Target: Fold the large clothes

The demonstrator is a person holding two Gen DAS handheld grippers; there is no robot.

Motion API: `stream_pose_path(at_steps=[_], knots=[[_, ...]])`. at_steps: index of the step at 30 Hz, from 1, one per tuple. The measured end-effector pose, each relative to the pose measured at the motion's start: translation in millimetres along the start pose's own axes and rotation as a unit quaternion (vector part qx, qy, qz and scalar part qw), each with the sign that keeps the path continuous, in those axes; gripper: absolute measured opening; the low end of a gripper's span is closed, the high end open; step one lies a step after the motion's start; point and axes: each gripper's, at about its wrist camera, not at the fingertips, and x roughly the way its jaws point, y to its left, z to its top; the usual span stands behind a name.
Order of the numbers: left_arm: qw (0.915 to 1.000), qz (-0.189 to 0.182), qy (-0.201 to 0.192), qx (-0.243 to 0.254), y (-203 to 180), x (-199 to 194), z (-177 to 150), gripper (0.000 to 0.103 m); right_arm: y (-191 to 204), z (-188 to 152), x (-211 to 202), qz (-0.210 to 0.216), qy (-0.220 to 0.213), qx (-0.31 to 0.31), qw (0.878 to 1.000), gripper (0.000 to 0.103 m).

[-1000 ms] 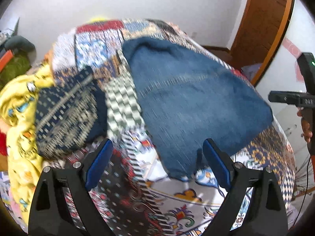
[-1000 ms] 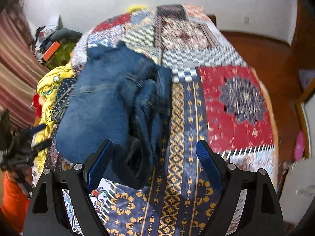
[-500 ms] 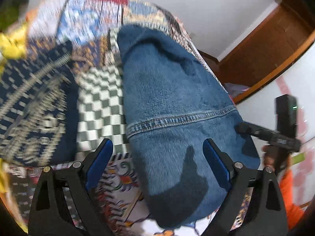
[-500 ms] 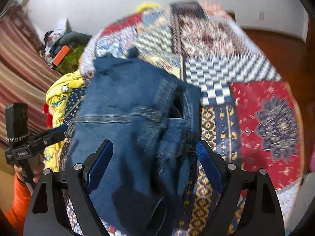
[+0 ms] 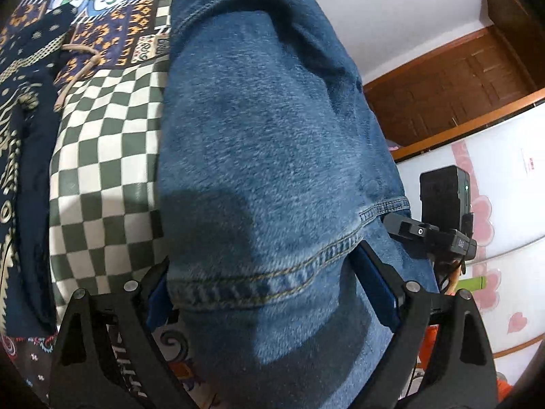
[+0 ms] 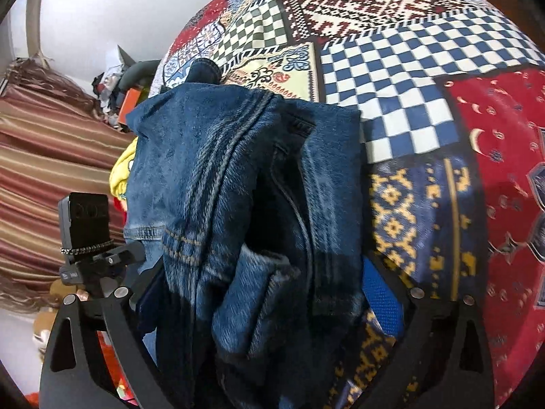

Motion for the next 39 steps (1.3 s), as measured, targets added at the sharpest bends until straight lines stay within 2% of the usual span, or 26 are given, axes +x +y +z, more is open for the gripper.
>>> stream_pose_path(at_steps=[3,6,8,9,11,12,14,16,21,27,32,34,39], knots=[[1.0,0.0,0.002,0.001,-3,3,1,0.092,6,3,3,-0.004,0.003,-0.006,1.0,0.098],[0.9997,0.008,-0.007,0.02,-10,0,5,0.079,14,2,5,-0.012,0.003,-0.01,1.0,0.093],[0.999,0.013,-0.02,0.038,-19,-6,4,0.065,18,3,6,-0.017,0.0,-0.011,1.0,0.081],[0.9988,0.013,-0.023,0.042,-21,-10,2,0.063,19,3,5,-0.016,-0.001,-0.011,1.0,0.076],[0.9981,0.009,-0.032,0.051,-29,-18,-1,0.054,25,2,0,-0.019,-0.005,-0.017,1.0,0.061],[0.9978,0.009,-0.035,0.055,-30,-22,-3,0.053,33,0,-4,-0.025,-0.008,-0.029,0.999,0.058],[0.9966,0.012,-0.044,0.069,-40,-34,-6,0.047,51,-2,-10,-0.038,-0.015,-0.06,0.997,0.045],[0.9955,0.011,-0.055,0.076,-44,-48,-9,0.045,69,-3,-15,-0.045,-0.024,-0.084,0.995,0.038],[0.99,0.011,-0.104,0.095,-50,-103,-20,0.044,115,-7,-25,-0.041,-0.052,-0.121,0.99,0.035],[0.9798,0.037,-0.164,0.109,-37,-186,-22,0.044,179,-8,-25,-0.025,-0.089,-0.164,0.982,0.035],[0.9732,0.071,-0.193,0.103,-8,-236,-13,0.044,225,6,9,-0.001,-0.096,-0.182,0.978,0.035],[0.972,0.081,-0.198,0.097,7,-248,-15,0.044,236,14,29,0.003,-0.094,-0.185,0.978,0.035],[0.9731,0.103,-0.194,0.07,63,-258,5,0.044,254,35,85,0.007,-0.077,-0.182,0.98,0.035]])
